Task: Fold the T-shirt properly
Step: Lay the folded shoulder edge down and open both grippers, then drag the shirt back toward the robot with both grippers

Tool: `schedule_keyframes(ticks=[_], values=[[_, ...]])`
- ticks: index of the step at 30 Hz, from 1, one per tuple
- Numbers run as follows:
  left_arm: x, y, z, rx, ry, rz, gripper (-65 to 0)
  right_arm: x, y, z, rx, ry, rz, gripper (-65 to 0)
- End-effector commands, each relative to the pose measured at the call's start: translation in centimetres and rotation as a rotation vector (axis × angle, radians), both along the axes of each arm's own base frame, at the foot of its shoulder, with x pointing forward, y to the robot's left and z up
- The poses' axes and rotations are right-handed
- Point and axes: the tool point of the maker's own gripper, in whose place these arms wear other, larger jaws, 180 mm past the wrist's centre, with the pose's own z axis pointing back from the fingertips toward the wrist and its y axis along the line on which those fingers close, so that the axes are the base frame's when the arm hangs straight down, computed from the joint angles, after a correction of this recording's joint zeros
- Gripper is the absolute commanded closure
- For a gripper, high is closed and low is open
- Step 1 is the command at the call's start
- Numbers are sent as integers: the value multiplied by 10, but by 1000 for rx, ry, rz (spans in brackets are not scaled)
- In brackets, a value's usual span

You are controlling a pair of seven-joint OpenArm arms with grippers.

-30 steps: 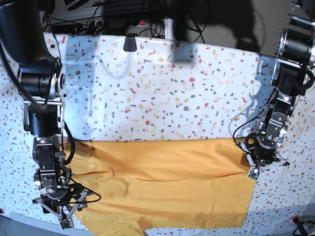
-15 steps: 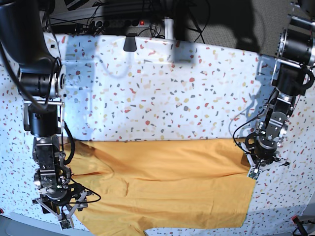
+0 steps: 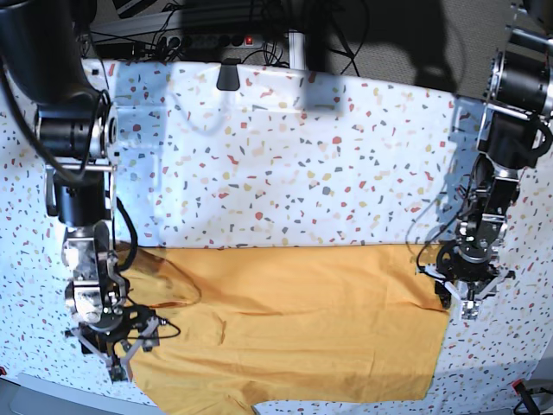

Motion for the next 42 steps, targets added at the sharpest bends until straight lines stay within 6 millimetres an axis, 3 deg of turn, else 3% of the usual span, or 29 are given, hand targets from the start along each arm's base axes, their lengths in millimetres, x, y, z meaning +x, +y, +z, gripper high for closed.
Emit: schedule_keyframes(ticks=[1,7,13,24,31,36,42], values=[[14,-7,26,-46,-67,-34,-256,9,-5,18,-5,-59,0,-420],[13,-47,14,-136,-27,-114,-256,-14,-11,-42,29,-20,10,-420],[-1,-72,-30,-180,107,-102,-256,-34,-18,-80,41,96,-22,-419],[-33,-65,-79,-154,371,-73,-256,-74,-27,-123,56,257,-65,-419],[-48,-72,-88,-146,468,-87,-255,-94,-17,-122,142,304,-37,-419],[-70,-89,-96,-149,514,-128,-252,-110,-20,-119,109,316,-6,-419],[-92,-91,-82,-120,483,-185,-249,-131,-20,-116,105,330,14,-419]])
